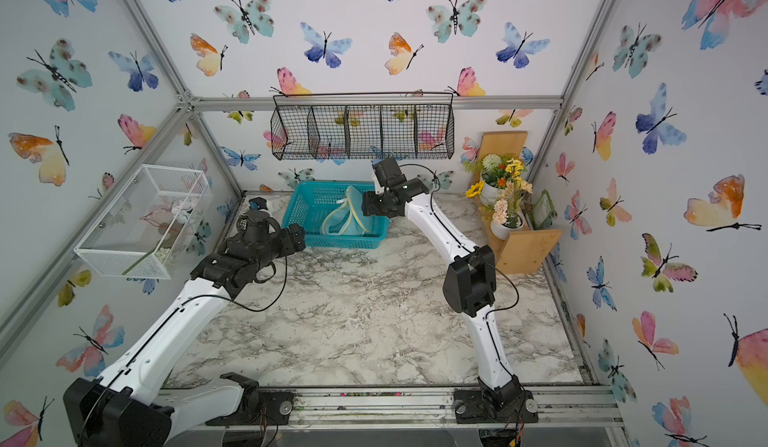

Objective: Turn the laundry bag inside out
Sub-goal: Pick up the laundry bag and place it in the bin.

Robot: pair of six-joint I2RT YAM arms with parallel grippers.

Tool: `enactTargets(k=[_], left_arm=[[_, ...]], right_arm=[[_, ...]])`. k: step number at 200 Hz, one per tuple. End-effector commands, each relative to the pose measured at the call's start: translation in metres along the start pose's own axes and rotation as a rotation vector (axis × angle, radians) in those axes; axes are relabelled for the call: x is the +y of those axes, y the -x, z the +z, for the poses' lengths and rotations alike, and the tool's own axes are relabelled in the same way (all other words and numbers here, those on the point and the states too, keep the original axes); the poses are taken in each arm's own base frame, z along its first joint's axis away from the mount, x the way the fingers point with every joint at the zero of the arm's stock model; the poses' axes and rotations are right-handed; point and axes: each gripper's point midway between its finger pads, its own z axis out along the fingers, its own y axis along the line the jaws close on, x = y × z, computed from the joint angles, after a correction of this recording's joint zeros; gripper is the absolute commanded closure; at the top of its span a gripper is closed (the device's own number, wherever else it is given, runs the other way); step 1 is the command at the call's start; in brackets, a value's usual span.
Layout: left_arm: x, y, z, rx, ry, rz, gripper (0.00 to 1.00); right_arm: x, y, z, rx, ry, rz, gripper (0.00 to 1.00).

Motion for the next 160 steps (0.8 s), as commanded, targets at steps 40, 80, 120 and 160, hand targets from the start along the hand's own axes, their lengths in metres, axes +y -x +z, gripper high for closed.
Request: enactTargets(k=[40, 80, 120, 160], left_arm=[[0.007, -0.011, -0.002, 0.025, 0.01, -0.041, 0.04], [-0.003, -0.008, 0.007, 0.045, -0.02, -0.031, 0.01], [-0.008, -0.01, 0.013, 0.062, -0.033, -0.018, 0.01], [-0.01, -0.011, 0.016, 0.072, -0.04, -0.012, 0.01]], right_arm=[[0.037, 0.036, 0.031, -0.166, 0.05, -0.048, 0.25], [0.017, 0.03, 0.063, -0.175, -0.047, -0.032, 0.2], [0.007, 0.019, 0.094, -0.163, -0.064, -0.008, 0.23], [0.011, 0.012, 0.114, -0.159, -0.015, 0.008, 0.27]])
